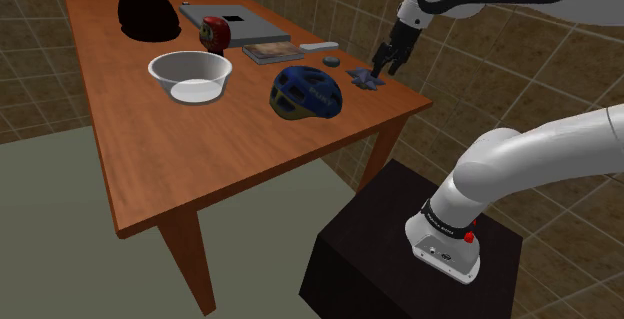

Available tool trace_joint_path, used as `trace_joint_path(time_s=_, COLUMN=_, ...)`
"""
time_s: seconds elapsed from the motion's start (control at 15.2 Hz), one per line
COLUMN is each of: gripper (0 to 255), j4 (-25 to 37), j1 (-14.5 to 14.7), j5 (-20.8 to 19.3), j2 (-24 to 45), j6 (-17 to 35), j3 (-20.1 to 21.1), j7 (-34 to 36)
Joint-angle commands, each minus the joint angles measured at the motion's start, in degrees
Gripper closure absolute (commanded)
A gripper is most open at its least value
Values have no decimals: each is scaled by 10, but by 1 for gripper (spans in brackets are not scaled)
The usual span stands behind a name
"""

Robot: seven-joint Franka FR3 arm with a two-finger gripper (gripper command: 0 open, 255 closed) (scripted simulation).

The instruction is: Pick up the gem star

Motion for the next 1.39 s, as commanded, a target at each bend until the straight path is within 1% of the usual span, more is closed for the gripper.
trace_joint_path(time_s=0.0, gripper=0, j4=-7, j1=-7, j5=-9, j2=19, j6=41, j3=-17, j7=-16)
trace_joint_path(time_s=0.13, gripper=0, j4=-6, j1=-12, j5=-14, j2=43, j6=76, j3=-33, j7=-31)
trace_joint_path(time_s=0.59, gripper=0, j4=-50, j1=-12, j5=-15, j2=57, j6=134, j3=-41, j7=-36)
trace_joint_path(time_s=0.73, gripper=0, j4=-53, j1=-12, j5=-15, j2=59, j6=139, j3=-42, j7=-37)
trace_joint_path(time_s=0.79, gripper=255, j4=-54, j1=-13, j5=-16, j2=59, j6=139, j3=-43, j7=-38)
trace_joint_path(time_s=1.32, gripper=255, j4=-54, j1=-13, j5=-16, j2=58, j6=138, j3=-42, j7=-38)
